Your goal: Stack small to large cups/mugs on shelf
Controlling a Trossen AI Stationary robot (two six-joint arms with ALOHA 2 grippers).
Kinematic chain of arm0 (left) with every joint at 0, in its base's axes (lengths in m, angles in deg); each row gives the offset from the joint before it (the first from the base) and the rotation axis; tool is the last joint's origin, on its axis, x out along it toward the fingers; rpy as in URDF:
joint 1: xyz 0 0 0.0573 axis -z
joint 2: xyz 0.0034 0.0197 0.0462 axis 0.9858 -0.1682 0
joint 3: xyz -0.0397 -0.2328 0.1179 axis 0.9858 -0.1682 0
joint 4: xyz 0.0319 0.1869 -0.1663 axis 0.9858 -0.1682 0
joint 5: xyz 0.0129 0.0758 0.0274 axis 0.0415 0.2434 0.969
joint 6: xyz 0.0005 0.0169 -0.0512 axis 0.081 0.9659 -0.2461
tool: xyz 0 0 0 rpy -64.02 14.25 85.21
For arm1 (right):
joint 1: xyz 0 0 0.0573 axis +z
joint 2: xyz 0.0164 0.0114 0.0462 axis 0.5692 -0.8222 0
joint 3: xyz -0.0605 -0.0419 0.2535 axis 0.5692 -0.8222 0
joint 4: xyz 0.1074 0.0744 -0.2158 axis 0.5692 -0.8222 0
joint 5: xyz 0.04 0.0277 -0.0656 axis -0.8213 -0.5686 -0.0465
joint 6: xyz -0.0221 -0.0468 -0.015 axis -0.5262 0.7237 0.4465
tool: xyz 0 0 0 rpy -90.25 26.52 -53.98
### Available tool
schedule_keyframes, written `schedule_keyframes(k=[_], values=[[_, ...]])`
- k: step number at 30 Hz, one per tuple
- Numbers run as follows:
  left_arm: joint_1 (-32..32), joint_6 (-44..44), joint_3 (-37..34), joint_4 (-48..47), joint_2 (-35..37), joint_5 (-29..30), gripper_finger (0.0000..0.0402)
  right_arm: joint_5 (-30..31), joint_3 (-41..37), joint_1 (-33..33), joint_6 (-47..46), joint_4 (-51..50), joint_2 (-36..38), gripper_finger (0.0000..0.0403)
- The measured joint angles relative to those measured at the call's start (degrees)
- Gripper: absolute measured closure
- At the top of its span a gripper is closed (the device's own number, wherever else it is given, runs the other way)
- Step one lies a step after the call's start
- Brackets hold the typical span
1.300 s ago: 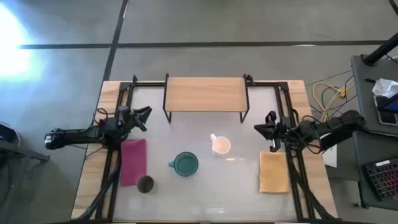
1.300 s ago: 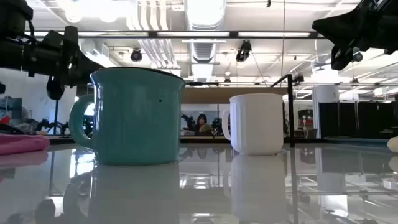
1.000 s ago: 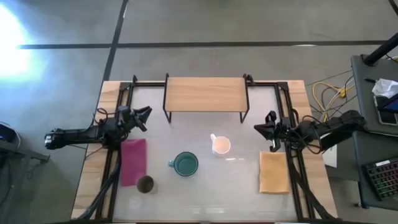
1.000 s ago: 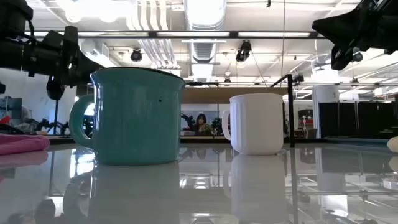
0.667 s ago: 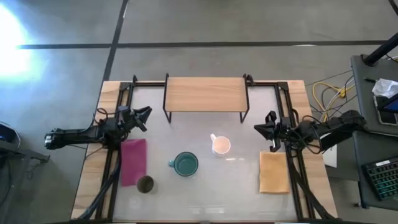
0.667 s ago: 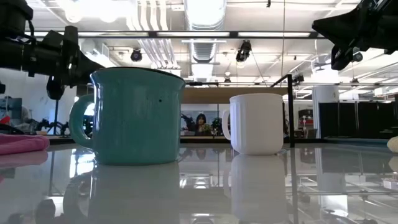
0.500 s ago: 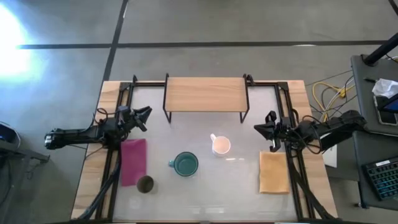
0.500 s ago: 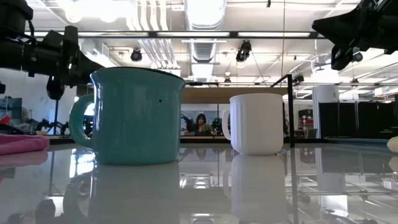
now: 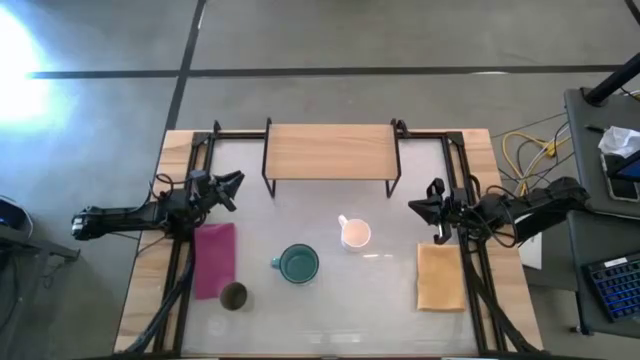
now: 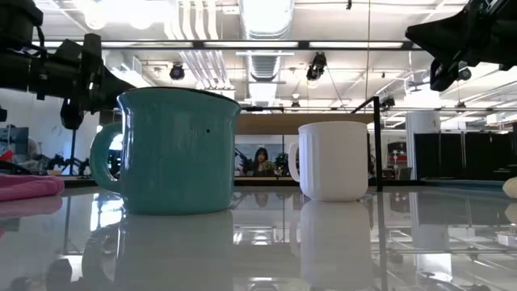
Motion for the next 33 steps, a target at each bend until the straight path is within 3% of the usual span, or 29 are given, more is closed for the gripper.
schedule_keyframes(k=[29,33], values=[[0.0,0.0,0.0,0.0,0.0,0.0,0.0311,0.0,0.0,0.0,0.0,0.1,0.0,0.0394],[0.0,0.0,0.0,0.0,0.0,0.0,0.0311,0.0,0.0,0.0,-10.8,0.5,0.0,0.0394]])
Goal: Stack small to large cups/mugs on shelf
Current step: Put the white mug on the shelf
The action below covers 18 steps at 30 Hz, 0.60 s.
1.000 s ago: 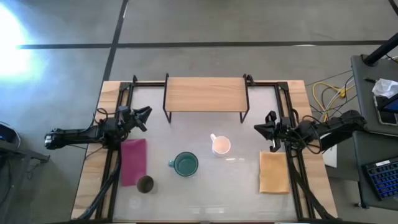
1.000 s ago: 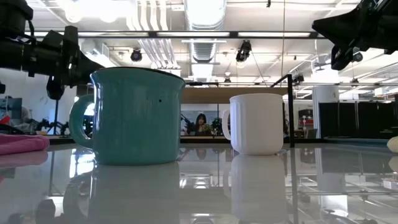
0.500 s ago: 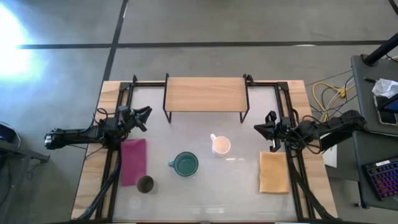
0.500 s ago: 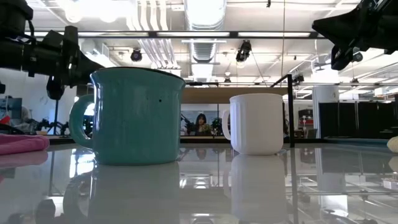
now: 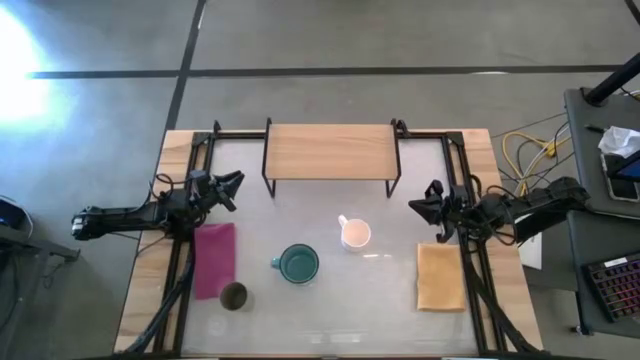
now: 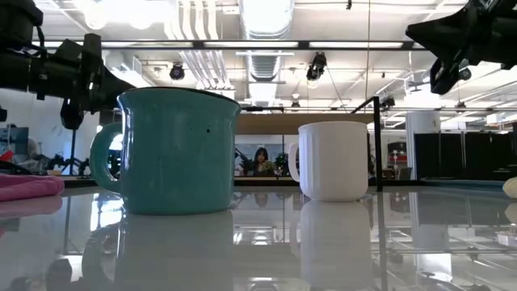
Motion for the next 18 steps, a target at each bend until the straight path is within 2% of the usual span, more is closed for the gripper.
schedule_keyframes(k=[9,14,18], values=[[0.0,0.0,0.0,0.0,0.0,0.0,0.0311,0.3,0.0,0.0,-25.3,-0.2,0.0,0.0394],[0.0,0.0,0.0,0.0,0.0,0.0,0.0311,3.1,0.0,0.0,-28.8,1.0,0.0,0.0394],[0.0,0.0,0.0,0.0,0.0,0.0,0.0311,2.4,0.0,0.0,-22.5,9.4,-0.4,0.0394]])
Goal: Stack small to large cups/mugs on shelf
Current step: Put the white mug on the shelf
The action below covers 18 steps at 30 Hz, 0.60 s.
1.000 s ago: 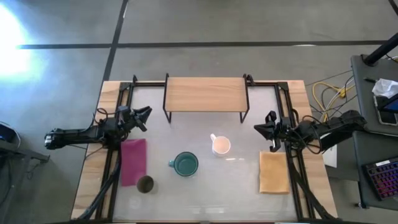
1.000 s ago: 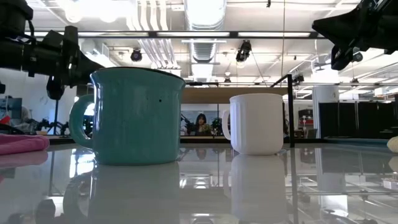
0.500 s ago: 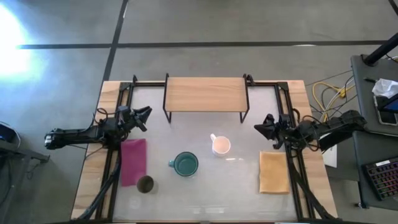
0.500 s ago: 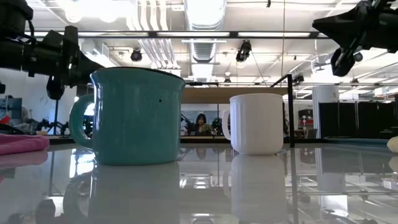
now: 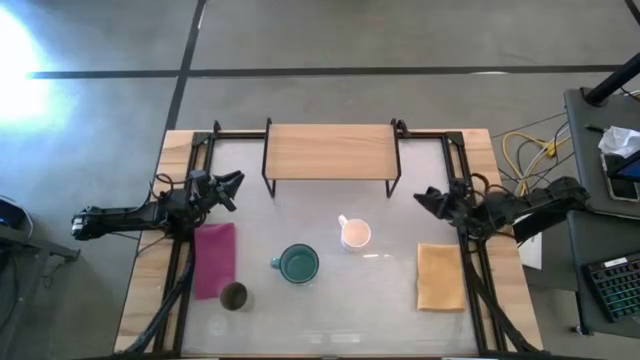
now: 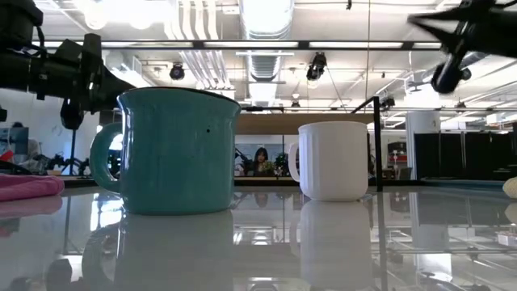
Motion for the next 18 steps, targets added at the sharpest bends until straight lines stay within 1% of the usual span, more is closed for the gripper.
schedule_keyframes(k=[2,5,7,9,11,13,14,16,18], values=[[0.0,0.0,0.0,0.0,0.0,0.0,0.0311,-1.2,0.0,0.0,3.9,7.2,-0.9,0.0394],[0.0,0.0,0.0,0.0,0.0,0.0,0.0311,-6.5,0.6,0.0,13.0,18.8,-3.2,0.0394],[0.0,0.0,0.0,0.0,0.0,0.0,0.0311,-7.4,3.2,0.0,19.2,21.6,-5.5,0.0394],[0.0,0.0,0.0,0.0,0.0,0.0,0.0311,-7.4,7.6,0.0,25.2,20.5,-8.6,0.0394],[0.0,0.2,0.0,0.1,0.0,0.1,0.0311,-7.4,12.7,0.0,30.1,15.9,-12.0,0.0394],[0.0,0.5,0.0,0.5,0.0,2.2,0.0311,-6.8,18.5,0.0,33.8,8.5,-15.4,0.0394],[0.0,0.4,0.0,0.5,0.0,3.0,0.0311,-5.2,21.4,0.0,34.6,3.8,-16.8,0.0394],[0.0,0.2,0.0,0.5,0.0,3.1,0.0311,-1.1,27.1,0.0,33.3,-7.6,-18.4,0.0394],[0.0,0.1,0.0,0.5,0.0,3.1,0.0311,2.1,32.5,-0.4,29.8,-19.7,-19.1,0.0394]])
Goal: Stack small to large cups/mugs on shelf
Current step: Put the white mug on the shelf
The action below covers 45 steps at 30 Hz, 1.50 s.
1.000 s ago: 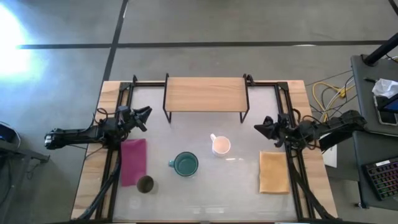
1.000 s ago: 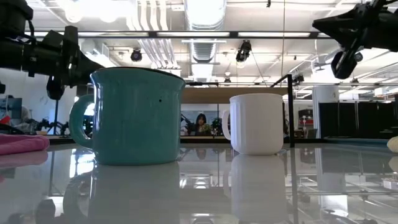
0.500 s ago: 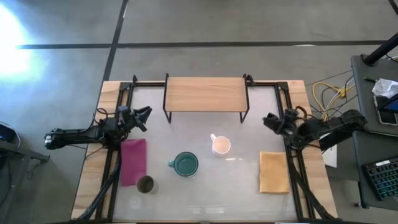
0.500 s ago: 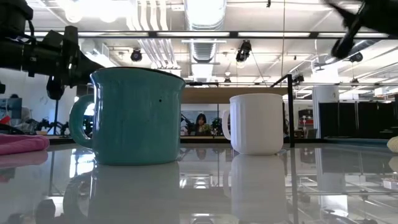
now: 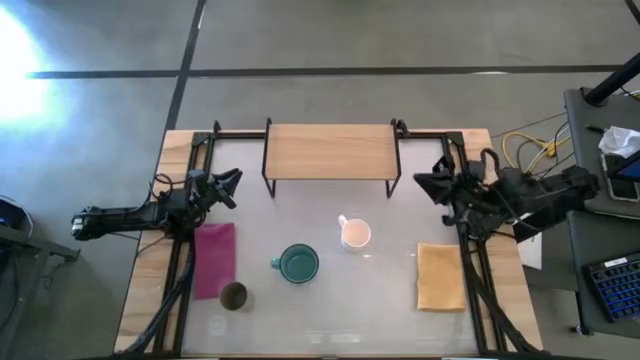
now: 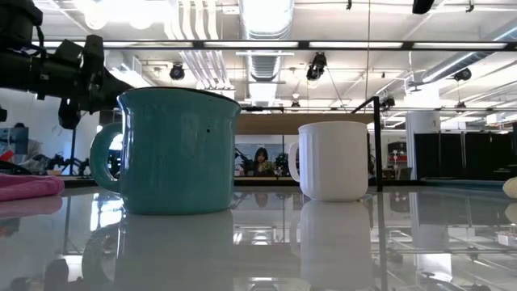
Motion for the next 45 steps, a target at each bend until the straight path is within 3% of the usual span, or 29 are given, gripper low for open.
schedule_keyframes(k=[2,5,9,22,41,45], values=[[0.0,0.0,0.0,-0.1,0.0,0.0,0.0311,0.3,4.0,-0.5,-3.2,-10.1,0.0,0.0394],[0.0,0.0,0.0,-0.2,0.0,0.0,0.0311,-0.1,8.0,-0.7,-4.7,-17.0,0.1,0.0394],[0.0,-0.1,0.0,-0.4,0.0,0.0,0.0311,-2.8,10.6,-0.7,-1.7,-17.5,0.5,0.0394],[0.0,-0.1,0.0,-0.4,0.0,0.0,0.0311,-3.0,11.8,-0.7,0.5,-17.9,0.3,0.0394],[0.0,-0.1,0.0,-0.4,0.0,0.0,0.0311,-2.6,11.8,-0.7,-3.6,-20.8,-0.1,0.0394],[0.0,-0.1,0.0,-0.4,0.0,0.0,0.0311,-2.6,11.7,-0.7,-10.0,-20.2,-0.2,0.0394]])
